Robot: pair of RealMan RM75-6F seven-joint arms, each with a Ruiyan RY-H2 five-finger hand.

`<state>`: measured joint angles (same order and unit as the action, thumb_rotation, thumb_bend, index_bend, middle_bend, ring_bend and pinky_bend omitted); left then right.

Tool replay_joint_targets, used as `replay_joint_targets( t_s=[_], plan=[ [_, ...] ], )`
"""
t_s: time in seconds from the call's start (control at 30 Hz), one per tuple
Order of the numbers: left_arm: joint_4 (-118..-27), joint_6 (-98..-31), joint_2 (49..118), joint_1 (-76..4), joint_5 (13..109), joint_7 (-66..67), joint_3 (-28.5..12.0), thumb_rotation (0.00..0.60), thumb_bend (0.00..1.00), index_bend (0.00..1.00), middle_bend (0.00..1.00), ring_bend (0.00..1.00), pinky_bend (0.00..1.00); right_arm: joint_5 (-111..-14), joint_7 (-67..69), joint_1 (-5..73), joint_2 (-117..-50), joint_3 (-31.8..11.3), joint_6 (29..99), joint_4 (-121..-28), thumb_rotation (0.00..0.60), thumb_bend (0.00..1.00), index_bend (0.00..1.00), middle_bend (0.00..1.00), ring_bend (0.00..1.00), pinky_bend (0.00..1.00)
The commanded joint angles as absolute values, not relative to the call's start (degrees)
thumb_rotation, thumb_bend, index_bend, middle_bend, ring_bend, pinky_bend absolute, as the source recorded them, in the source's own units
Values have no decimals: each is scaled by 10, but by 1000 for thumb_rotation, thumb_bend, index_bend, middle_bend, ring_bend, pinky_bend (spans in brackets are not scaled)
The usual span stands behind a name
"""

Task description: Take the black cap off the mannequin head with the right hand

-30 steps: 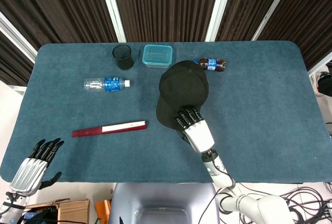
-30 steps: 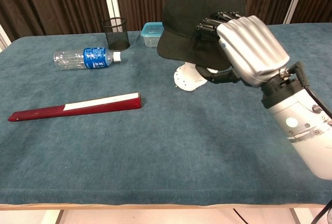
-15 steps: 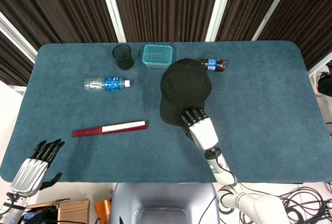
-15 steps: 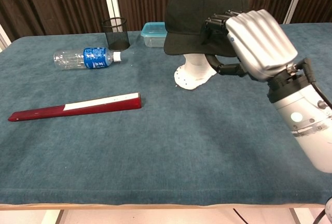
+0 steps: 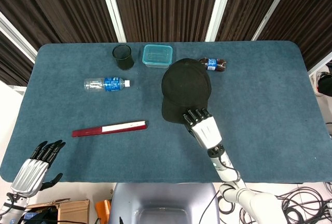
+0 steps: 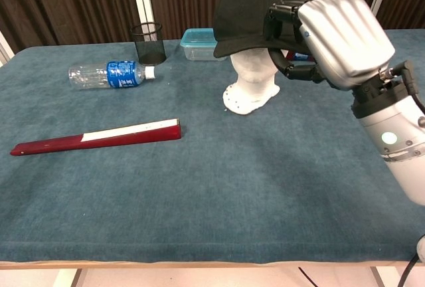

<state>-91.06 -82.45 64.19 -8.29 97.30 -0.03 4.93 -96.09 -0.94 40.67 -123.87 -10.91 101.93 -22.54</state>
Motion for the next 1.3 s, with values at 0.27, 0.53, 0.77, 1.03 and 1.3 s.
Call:
replay_joint_targets(
  t_s=[0.27,0.53,0.77,1.03,1.3],
  plan=[
    [-909,-827,641,-83,977,-7,51,600,301,0,85,123,98,-962,-13,432,-1247,-98,1055,-169,600,469,1000,840,709,810],
    [-907,-833,640,-81,978,-13,50,600,301,0,85,124,98,-961,-42,470,-1230,-93,1077,-141,600,472,1000,844,715,818],
    [-904,-843,639,-77,982,-19,51,600,301,0,85,124,97,-951,-74,506,-1200,-99,1084,-144,600,472,1000,845,717,818],
    [-904,-842,639,-78,983,-19,52,600,302,0,88,125,97,-940,-103,532,-1165,-102,1075,-155,600,471,1000,845,717,819],
    [-905,-839,639,-79,979,-18,50,600,301,0,88,125,97,-938,-146,561,-1135,-97,1050,-152,600,471,1000,847,718,821]
  ],
)
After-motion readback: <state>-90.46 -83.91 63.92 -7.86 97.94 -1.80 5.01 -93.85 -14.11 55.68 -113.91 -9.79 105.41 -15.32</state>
